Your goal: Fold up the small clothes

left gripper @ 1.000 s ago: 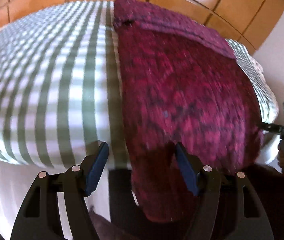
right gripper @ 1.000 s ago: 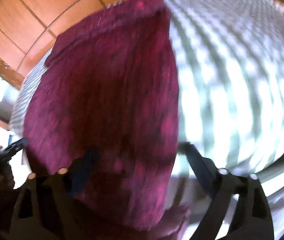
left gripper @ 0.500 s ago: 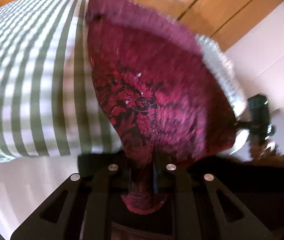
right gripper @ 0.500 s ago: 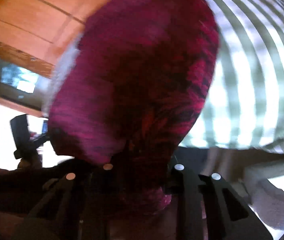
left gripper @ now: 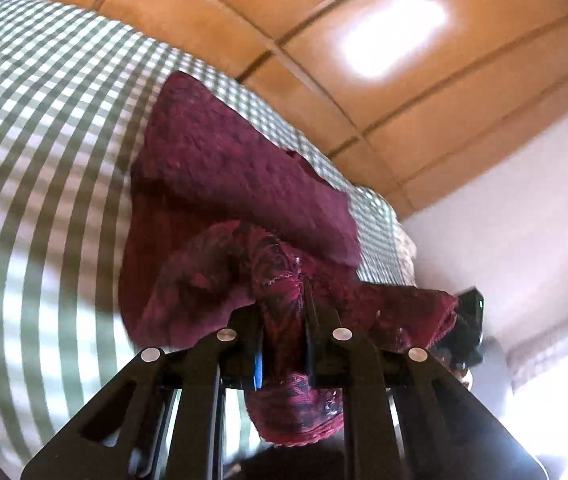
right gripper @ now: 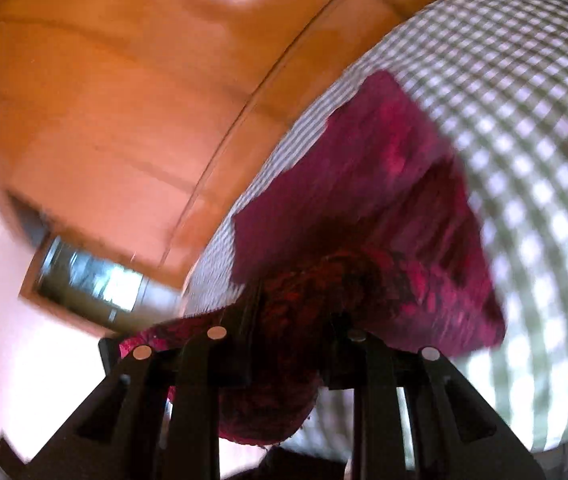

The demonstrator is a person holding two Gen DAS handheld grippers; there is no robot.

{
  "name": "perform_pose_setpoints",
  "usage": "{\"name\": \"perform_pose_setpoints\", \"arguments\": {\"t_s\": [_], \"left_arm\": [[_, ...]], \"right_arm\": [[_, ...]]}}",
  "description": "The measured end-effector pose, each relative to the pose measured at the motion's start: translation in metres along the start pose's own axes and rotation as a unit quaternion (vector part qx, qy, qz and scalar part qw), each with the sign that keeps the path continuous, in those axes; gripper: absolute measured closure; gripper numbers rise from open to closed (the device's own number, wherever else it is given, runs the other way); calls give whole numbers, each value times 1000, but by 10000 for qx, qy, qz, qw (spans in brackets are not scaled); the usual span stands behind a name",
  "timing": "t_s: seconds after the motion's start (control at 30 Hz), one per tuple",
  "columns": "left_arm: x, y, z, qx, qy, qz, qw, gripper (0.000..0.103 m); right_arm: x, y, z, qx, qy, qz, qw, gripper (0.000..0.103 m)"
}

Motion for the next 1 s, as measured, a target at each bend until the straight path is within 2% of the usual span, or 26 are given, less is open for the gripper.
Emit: {"name": "perform_pose_setpoints", "arguments": {"t_s": [0.1, 0.13, 0.17, 0.23, 0.27, 0.3, 0.37, 0.43, 0.5, 0.57, 0.67, 0.73, 0.83, 0.87, 0.9, 0.93, 0.97, 1.0], "left_arm": [[17, 10, 28, -332, -75, 259, 9991, 79], [19, 11, 32, -414, -76, 228, 9989, 68], [21, 12, 37, -479, -99, 193, 9986, 53], [16, 13, 42, -515, -253, 232, 9981, 33], [14, 14, 44, -517, -315, 224, 9979, 27], [8, 16, 45, -510, -432, 250, 9975, 25], [1, 25, 48, -562, -563, 337, 9963, 23], [-6, 37, 47, -640, -638, 507, 9946, 23], [-8, 46, 40, -537, -602, 805, 9935, 23], [-9, 49, 29, -394, -562, 980, 9928, 23], [-7, 53, 9, -247, -426, 878, 9949, 22], [-5, 52, -2, -100, -391, 809, 9959, 20], [4, 49, -12, 46, -279, 663, 9974, 19], [8, 47, -14, 103, -249, 620, 9977, 19], [9, 43, -16, 172, -225, 590, 9979, 19], [12, 36, -19, 322, -183, 573, 9977, 20], [15, 31, -21, 479, -149, 604, 9969, 28], [19, 26, -25, 663, -104, 712, 9952, 35]], "right_arm": [[15, -12, 18, 95, -58, -373, 9992, 81], [23, -11, 22, 127, -53, -456, 9989, 80], [26, -13, 24, 140, -41, -494, 9987, 78], [29, -20, 24, 253, 7, -455, 9986, 71], [31, -23, 25, 367, 51, -373, 9986, 61], [34, -26, 25, 449, 86, -280, 9986, 45], [37, -28, 26, 549, 61, -125, 9984, 26], [35, -29, 25, 511, 11, -61, 9987, 21], [30, -24, 23, 499, -64, 11, 9987, 11], [16, -19, 22, 376, -295, -140, 9988, 4], [-1, -18, 19, 298, -431, -264, 9983, 3], [-17, -18, 12, -15, -555, -624, 9965, 3], [-18, -22, 0, -479, -375, -1189, 9910, 4], [-14, -23, -5, -676, -302, -1410, 9872, 9], [-8, -23, -11, -951, -198, -1636, 9817, 21], [4, -25, -15, -1148, -89, -1810, 9767, 28], [15, -27, -22, -1322, 72, -2044, 9699, 43], [22, -31, -25, -1449, 108, -2221, 9641, 47]]}}
Point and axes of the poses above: each gripper's, at about its wrist camera, not at the fingertips, and x roughly the way its jaws point, y to its left, z to its top, the point moved 2 cm from there along x, roughly the way its jaws point, and after that the axes turned 2 degrees about -y, right-handed, at the moved point
